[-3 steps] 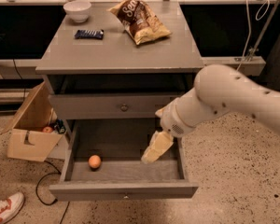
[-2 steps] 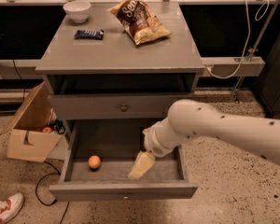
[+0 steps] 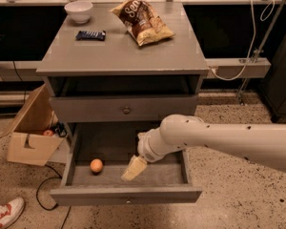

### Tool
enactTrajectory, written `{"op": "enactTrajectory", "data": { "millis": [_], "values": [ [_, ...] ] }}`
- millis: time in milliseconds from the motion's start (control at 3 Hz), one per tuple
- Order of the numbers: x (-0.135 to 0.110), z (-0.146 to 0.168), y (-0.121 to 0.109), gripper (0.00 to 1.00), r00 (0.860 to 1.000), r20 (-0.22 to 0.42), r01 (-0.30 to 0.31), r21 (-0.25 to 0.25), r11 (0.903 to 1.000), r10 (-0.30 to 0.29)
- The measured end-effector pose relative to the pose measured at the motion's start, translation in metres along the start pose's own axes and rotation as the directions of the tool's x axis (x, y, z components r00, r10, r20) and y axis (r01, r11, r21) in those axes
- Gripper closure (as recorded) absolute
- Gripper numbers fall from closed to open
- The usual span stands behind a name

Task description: Pick orange from middle drawer and place on counter

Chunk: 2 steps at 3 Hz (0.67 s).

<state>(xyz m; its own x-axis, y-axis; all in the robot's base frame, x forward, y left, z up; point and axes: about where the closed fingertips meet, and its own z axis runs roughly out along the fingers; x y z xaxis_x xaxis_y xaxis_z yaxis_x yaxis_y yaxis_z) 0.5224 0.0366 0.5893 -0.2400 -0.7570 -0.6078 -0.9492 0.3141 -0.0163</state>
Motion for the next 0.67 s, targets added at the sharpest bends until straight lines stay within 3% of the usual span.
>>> {"op": "enactTrajectory", "data": {
  "millis": [333,667],
  "values": [
    [0.002,0.01,-0.004,0.0,1.0,0.003,0.004,-0.008,1.0,-0.004],
    [-0.005,0.046,-0.026,0.0,0.998,0.042,0.05,-0.003,0.9987,-0.05]
  ]
}}
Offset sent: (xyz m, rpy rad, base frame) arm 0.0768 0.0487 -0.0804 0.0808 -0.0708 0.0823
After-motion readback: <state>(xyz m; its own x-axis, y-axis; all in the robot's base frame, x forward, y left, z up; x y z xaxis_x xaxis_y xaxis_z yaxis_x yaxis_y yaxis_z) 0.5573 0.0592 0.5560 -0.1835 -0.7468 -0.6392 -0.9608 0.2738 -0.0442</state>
